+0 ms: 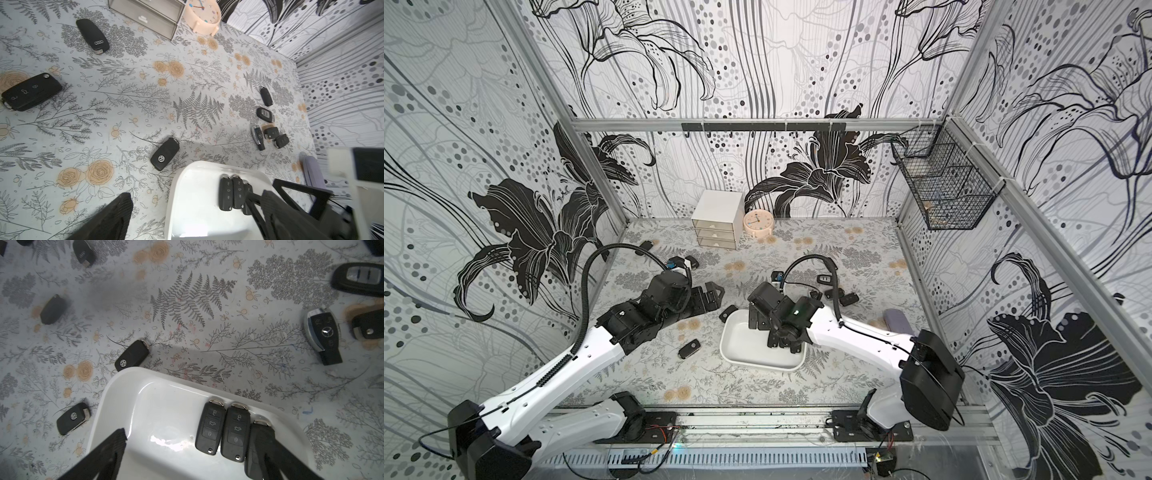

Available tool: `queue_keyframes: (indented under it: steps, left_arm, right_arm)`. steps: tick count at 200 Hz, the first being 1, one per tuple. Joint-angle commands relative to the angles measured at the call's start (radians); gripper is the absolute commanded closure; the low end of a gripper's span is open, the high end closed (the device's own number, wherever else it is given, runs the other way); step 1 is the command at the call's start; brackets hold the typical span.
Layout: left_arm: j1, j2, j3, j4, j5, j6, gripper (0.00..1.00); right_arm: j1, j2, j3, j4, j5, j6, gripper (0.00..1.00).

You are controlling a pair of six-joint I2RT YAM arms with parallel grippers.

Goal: Place the car key into the storage box
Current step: Place the car key in the storage box, then adjust the storage box at the center of the board.

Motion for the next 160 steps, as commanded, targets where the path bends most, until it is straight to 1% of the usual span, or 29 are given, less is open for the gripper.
queue_keyframes:
  steps: [1, 49, 76, 122, 143, 160]
  left_arm:
    - [0.047, 0.044, 0.02, -0.003, 0.052, 0.058, 0.0]
    - [0.108, 0.163, 0.048, -0.024, 0.097, 0.154, 0.02]
    - [0.112, 0.255, 0.081, -0.036, 0.095, 0.194, 0.05]
    - [0.148, 0.394, 0.103, -0.059, 0.088, 0.266, 0.07]
    - [0.161, 0.439, 0.104, -0.06, 0.102, 0.292, 0.09]
    - [0.163, 0.475, 0.106, -0.056, 0.138, 0.319, 0.1]
  right_arm:
    - [0.002, -0.062, -0.024, 0.056, 0.019, -0.05, 0.0]
    - [0.002, -0.153, -0.098, 0.13, 0.045, -0.086, 0.0]
    - [0.002, -0.187, -0.132, 0.157, 0.044, -0.113, 0.0]
    - [0.002, -0.225, -0.142, 0.132, 0.042, -0.121, 0.0]
    - [0.002, -0.237, -0.146, 0.117, 0.056, -0.124, 0.0]
    - [0.002, -0.245, -0.148, 0.11, 0.065, -0.126, 0.0]
